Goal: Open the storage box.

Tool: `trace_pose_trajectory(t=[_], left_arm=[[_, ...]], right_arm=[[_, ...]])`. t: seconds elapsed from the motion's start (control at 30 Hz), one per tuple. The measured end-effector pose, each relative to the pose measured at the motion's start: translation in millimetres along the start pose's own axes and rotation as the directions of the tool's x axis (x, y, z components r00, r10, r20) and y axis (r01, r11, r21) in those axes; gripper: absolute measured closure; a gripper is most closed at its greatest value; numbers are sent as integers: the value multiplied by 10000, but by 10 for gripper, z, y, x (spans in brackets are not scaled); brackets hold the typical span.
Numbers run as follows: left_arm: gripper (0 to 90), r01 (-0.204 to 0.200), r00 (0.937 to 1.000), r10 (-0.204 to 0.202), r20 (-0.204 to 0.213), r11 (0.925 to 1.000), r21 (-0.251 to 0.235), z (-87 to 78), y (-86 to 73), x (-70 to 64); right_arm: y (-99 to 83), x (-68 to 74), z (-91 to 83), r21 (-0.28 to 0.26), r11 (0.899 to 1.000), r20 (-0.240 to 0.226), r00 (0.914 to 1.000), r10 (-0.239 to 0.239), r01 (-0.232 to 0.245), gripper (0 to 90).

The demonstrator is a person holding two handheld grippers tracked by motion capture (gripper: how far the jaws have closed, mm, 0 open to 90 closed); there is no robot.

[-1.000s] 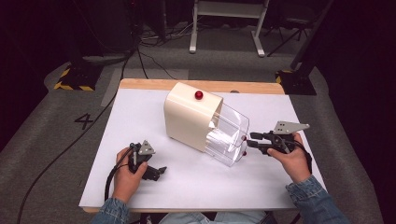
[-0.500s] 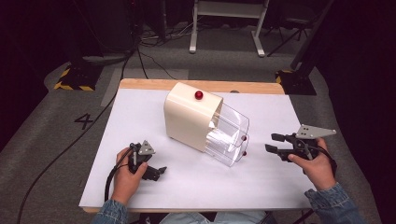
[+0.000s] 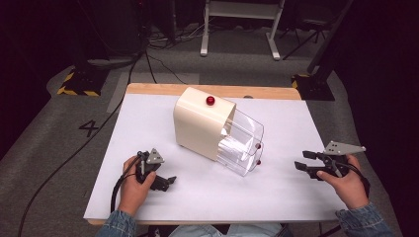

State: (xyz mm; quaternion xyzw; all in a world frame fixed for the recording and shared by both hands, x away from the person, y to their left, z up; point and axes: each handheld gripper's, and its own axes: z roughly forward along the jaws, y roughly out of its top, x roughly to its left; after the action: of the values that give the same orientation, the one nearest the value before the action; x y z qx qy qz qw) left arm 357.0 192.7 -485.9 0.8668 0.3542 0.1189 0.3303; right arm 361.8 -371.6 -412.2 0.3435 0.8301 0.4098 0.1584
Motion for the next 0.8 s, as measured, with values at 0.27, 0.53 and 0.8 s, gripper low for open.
trace_pose_trajectory(t=[0.27,0.53,0.8], left_arm=[[0,3,10000,-3,3,10000,-1,0,0,0],[0,8,10000,-8,2,10000,-1,0,0,0],[0,0,10000,0,3,10000,1,0,0,0]], right_arm=[[-281,-137,92,853,9940,-67,9975,696,-688,385],[-471,-157,222,1180,9895,362,9961,802,-839,376],[-567,-54,345,956,9942,637,9971,427,-487,266]])
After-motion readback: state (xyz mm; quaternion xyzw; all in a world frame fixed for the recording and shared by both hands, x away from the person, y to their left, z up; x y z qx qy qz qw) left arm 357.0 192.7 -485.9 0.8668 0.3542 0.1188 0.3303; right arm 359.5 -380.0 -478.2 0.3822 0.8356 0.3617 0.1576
